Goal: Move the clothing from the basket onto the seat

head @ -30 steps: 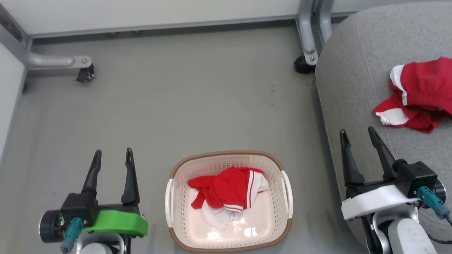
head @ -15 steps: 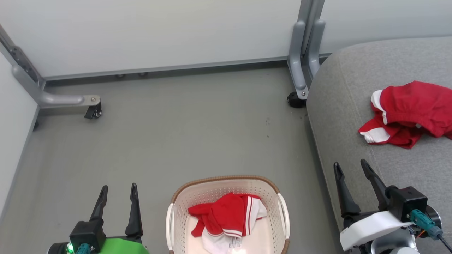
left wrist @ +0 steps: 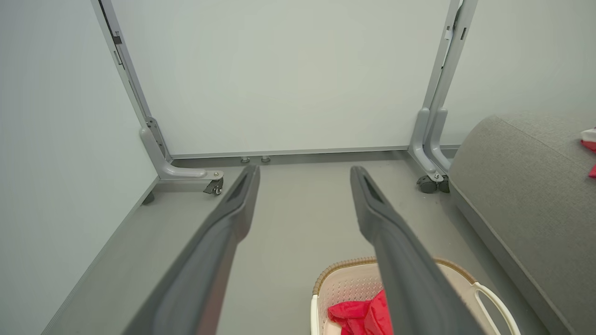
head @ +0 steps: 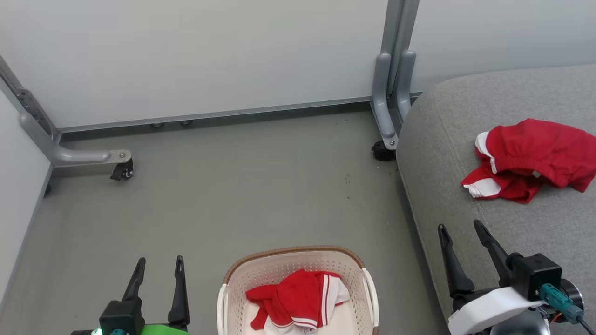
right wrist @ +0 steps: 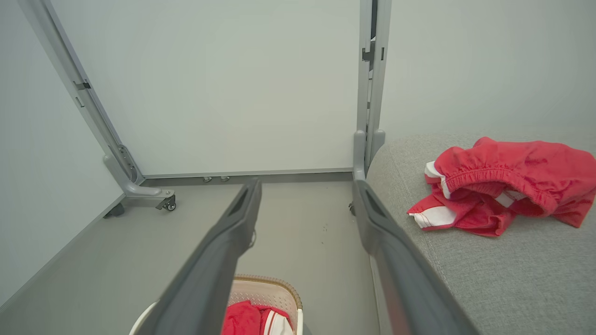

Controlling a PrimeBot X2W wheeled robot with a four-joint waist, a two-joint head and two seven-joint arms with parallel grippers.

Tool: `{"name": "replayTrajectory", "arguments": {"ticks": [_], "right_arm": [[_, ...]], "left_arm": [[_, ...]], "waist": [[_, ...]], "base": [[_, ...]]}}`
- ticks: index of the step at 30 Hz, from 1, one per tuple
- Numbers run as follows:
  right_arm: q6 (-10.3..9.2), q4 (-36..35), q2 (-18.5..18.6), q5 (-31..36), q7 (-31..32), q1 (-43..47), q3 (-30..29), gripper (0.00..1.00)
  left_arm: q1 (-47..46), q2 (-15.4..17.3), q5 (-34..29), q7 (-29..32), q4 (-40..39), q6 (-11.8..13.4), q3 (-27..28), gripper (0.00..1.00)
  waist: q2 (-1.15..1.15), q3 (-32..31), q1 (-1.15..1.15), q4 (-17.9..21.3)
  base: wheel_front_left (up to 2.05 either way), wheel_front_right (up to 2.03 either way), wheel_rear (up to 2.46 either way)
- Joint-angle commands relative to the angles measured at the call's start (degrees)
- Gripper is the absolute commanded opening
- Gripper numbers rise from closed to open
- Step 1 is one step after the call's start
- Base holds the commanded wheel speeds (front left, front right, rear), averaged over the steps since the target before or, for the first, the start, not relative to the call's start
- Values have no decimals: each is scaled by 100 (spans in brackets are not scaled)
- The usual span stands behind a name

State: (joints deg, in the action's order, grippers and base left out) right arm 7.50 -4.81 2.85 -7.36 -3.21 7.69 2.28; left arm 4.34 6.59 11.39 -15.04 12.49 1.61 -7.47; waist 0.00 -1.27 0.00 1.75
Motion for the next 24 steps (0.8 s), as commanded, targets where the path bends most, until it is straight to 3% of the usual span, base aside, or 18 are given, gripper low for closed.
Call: {"name": "replayTrajectory", "arguments": {"ticks": [1,24], "right_arm": [[-1,-42,11,30,10,59,-7,100],[-1,-160,11,70,99,-55,-12,100]], "left_arm": [[52,41,-21,-19,12,30,1,100],[-231,-74,-150,-19,63,35,-46,100]], "waist": [[0,3,0,-9],[0,122,0,-87]], "base": [[0,0,0],[0,0,0]]}}
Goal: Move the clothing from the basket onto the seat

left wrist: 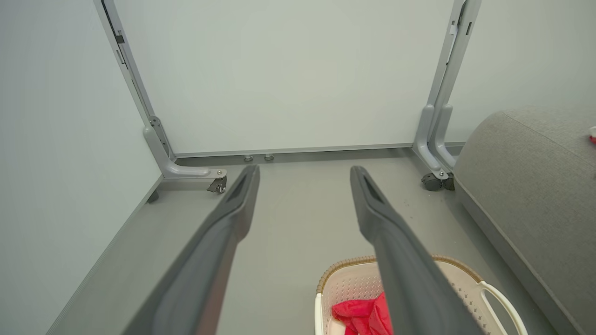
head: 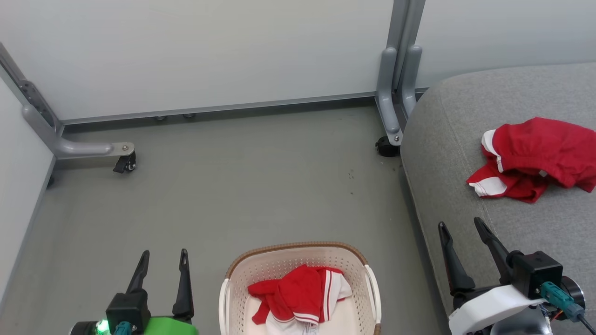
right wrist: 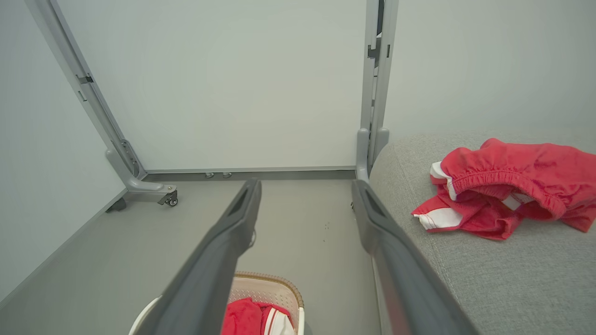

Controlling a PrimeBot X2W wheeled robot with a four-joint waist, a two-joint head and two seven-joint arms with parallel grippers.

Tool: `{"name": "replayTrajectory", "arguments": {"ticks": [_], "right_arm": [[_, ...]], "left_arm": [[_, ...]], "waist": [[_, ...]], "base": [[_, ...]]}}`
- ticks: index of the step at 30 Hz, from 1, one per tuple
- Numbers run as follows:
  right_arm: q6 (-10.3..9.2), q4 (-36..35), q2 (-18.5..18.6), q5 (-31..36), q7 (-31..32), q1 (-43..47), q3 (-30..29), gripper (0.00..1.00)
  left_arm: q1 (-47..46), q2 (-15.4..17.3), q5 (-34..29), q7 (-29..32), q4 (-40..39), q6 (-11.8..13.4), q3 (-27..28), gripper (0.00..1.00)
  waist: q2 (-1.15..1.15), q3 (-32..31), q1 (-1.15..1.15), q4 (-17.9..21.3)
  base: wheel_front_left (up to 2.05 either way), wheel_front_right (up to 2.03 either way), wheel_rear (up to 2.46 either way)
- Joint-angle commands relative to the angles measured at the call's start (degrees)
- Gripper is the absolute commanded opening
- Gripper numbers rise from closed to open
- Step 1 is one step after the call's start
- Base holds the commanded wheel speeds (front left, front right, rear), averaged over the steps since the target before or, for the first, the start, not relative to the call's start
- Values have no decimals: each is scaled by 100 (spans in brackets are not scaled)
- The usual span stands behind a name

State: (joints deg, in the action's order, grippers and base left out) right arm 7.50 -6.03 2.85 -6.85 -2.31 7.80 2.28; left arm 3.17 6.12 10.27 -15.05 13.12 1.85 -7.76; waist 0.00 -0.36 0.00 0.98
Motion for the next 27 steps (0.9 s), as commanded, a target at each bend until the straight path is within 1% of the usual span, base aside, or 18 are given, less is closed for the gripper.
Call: {"name": "replayTrajectory", "arguments": {"ticks": [1,3,7,12,16,20,23,27], "right_arm": [[-1,-52,11,22,10,-87,-13,100],[-1,-97,12,37,3,-159,-24,100],[-1,-174,11,48,-37,-347,0,100],[-2,-276,11,51,-103,-646,20,100],[-2,-349,26,60,-190,-931,54,100],[-1,-405,34,44,-283,-1215,107,100],[-2,-439,38,40,-369,-1413,150,100],[-1,-471,41,25,-481,-1676,193,100]], "left_arm": [[-155,-38,-46,-18,31,-8,-46,100],[-319,-77,-73,-18,74,-65,-121,100],[-659,-151,-83,-17,149,-93,-229,100],[-1227,-257,-174,-11,459,-210,-543,100],[-1763,-287,-244,-12,873,-302,-897,100],[-2266,-309,-190,-11,1329,-440,-1295,100],[-2628,-313,-108,-11,1637,-464,-1646,100],[-3116,-306,-1,-11,2208,-400,-2191,100]], "waist": [[0,65,0,-11],[0,195,0,-19],[0,505,0,12],[0,1009,0,52],[0,1510,0,91],[0,2017,0,169],[0,2395,0,237],[0,2912,0,334]], "base": [[0,0,0],[0,0,0],[0,0,0],[0,0,0],[0,0,0],[0,0,0],[0,0,0],[0,0,0]]}}
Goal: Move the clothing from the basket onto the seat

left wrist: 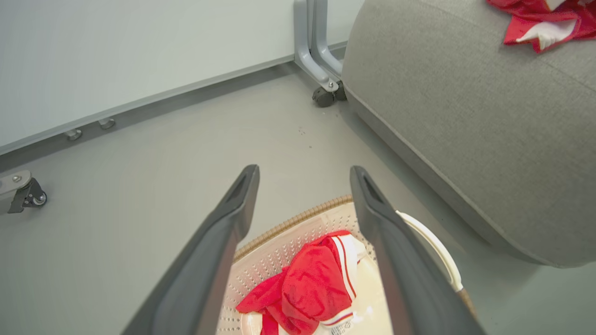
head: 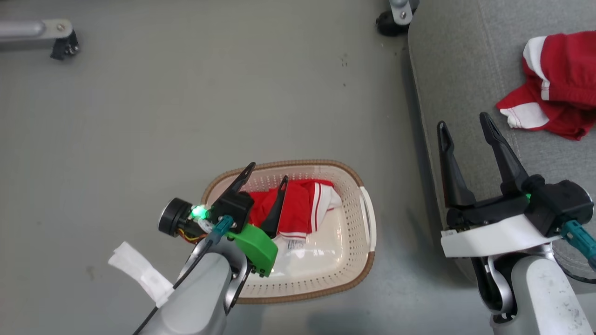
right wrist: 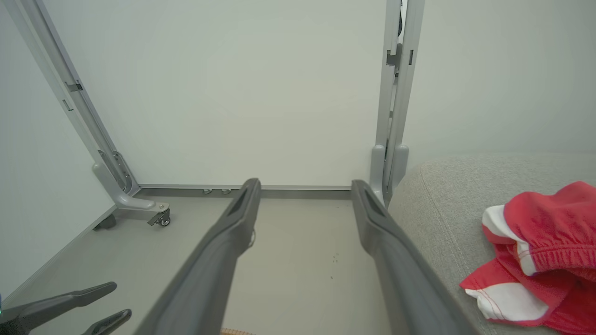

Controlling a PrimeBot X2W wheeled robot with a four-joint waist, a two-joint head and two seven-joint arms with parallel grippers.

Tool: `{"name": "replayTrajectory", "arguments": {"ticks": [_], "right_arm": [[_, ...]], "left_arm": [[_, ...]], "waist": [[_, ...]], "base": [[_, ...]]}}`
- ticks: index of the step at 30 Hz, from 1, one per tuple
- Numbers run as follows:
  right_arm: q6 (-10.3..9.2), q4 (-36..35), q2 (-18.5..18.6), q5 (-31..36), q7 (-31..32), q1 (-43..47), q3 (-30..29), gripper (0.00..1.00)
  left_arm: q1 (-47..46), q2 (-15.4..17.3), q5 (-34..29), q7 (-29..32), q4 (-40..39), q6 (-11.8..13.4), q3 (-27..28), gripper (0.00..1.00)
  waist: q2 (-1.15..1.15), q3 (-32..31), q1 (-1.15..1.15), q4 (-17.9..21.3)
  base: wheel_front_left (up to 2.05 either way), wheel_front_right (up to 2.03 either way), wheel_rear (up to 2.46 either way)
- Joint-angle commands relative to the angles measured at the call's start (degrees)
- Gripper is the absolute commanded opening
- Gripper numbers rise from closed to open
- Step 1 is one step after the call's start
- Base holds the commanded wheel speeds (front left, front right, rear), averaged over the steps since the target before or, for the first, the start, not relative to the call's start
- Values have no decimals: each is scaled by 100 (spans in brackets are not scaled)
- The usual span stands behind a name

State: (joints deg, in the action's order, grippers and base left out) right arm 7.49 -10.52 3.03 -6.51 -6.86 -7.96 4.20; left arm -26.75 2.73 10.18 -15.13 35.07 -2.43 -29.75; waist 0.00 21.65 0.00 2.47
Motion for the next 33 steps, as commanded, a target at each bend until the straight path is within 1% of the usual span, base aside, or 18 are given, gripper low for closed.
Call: {"name": "replayTrajectory", "arguments": {"ticks": [1,7,14,20,26,30,33], "right_arm": [[-1,-19,23,-18,-58,-162,9,100],[-1,17,16,-39,-229,-491,120,100],[-1,97,5,-112,-444,-823,253,100],[-1,207,-6,-247,-605,-990,370,100],[-1,346,-11,-455,-741,-1141,532,100],[-1,436,-12,-589,-799,-1216,606,100],[-1,487,-11,-682,-826,-1278,668,100]], "left_arm": [[-269,32,43,-3,159,50,-134,100],[-943,33,257,-3,957,177,-826,100],[-1630,33,726,86,1988,237,-1333,100],[-2102,34,938,217,2641,290,-1537,100],[-2557,44,967,234,3300,254,-1551,100],[-2784,144,993,228,3548,214,-1532,100],[-2874,192,1010,307,3673,252,-1538,100]], "waist": [[0,842,0,213],[0,1527,0,415],[0,2182,0,669],[0,2627,0,903],[0,2995,0,1134],[0,3165,0,1265],[0,3263,0,1345]], "base": [[0,0,0],[0,0,0],[0,0,0],[0,0,0],[0,0,0],[0,0,0],[0,0,0]]}}
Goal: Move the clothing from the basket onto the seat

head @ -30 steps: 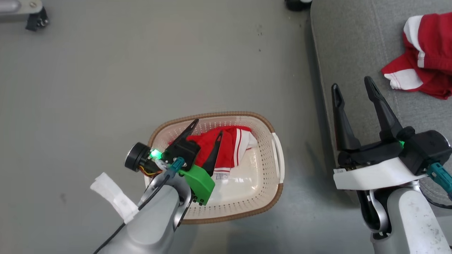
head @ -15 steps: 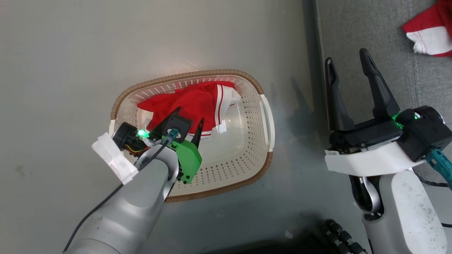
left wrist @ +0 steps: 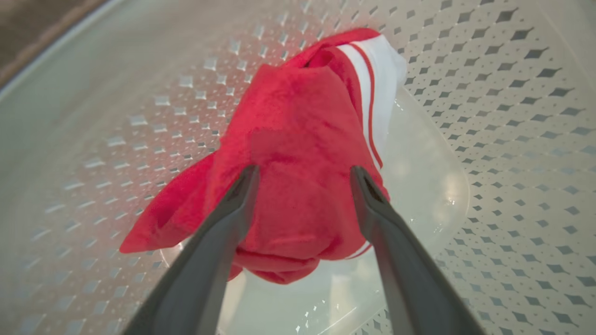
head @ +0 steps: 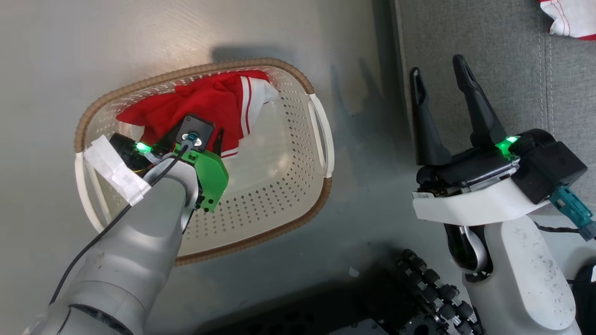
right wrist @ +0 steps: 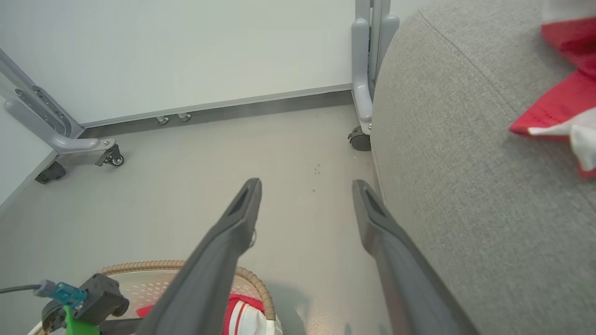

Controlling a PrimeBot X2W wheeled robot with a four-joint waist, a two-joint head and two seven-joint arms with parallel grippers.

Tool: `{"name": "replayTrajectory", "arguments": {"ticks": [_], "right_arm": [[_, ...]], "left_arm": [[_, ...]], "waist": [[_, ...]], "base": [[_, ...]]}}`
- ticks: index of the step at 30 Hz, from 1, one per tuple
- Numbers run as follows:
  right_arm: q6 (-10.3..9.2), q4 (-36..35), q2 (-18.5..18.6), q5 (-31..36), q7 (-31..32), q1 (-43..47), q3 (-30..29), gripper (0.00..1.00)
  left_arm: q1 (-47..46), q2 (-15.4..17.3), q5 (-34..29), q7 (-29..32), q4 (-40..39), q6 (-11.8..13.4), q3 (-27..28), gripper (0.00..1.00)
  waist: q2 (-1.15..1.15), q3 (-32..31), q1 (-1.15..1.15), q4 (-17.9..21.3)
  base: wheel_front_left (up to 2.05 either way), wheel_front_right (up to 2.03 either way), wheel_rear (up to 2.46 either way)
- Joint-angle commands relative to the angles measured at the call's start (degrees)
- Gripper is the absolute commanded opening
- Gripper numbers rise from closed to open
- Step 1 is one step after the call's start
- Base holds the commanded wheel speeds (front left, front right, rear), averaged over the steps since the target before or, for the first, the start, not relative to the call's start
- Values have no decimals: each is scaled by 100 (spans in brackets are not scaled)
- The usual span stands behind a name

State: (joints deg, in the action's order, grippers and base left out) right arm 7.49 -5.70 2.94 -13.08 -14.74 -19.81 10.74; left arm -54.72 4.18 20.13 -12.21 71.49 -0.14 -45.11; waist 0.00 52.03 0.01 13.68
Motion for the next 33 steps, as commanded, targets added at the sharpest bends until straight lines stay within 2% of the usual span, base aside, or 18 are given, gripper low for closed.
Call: {"name": "replayTrajectory", "arguments": {"ticks": [1,9,17,25,26,27,28,29,33], "right_arm": [[0,24,-2,-53,-44,-94,29,100],[-1,8,-3,-261,-49,-189,96,100],[0,-64,-2,-379,-48,-260,187,100],[0,-126,-2,-421,-48,-287,211,100],[-1,-143,-1,-422,-48,-292,203,100],[-1,-154,-1,-422,-48,-289,196,100],[-1,-171,-1,-415,-48,-276,175,100],[-1,-185,-1,-398,-48,-262,158,100],[-1,-244,-2,-372,-49,-186,101,100]], "left_arm": [[-128,79,23,58,56,41,3,100],[-296,257,34,570,192,215,-40,100],[-380,383,97,1135,223,130,-88,100],[-384,558,8,1758,240,181,-266,98],[-384,580,3,1840,243,192,-279,74],[-377,591,-28,1920,243,215,-314,55],[-365,596,-35,1990,243,214,-350,40],[-357,602,-32,2026,241,212,-363,0],[-337,655,-103,2131,243,247,-453,0]], "waist": [[0,268,-1,252],[0,443,-1,382],[0,595,-1,489],[0,733,-1,627],[0,750,-1,645],[0,757,-1,651],[0,762,-1,653],[0,765,-1,654],[0,768,-1,652]], "base": [[0,0,0],[0,0,0],[0,0,0],[0,0,0],[0,0,0],[0,0,0],[0,0,0],[0,0,0],[0,0,0]]}}
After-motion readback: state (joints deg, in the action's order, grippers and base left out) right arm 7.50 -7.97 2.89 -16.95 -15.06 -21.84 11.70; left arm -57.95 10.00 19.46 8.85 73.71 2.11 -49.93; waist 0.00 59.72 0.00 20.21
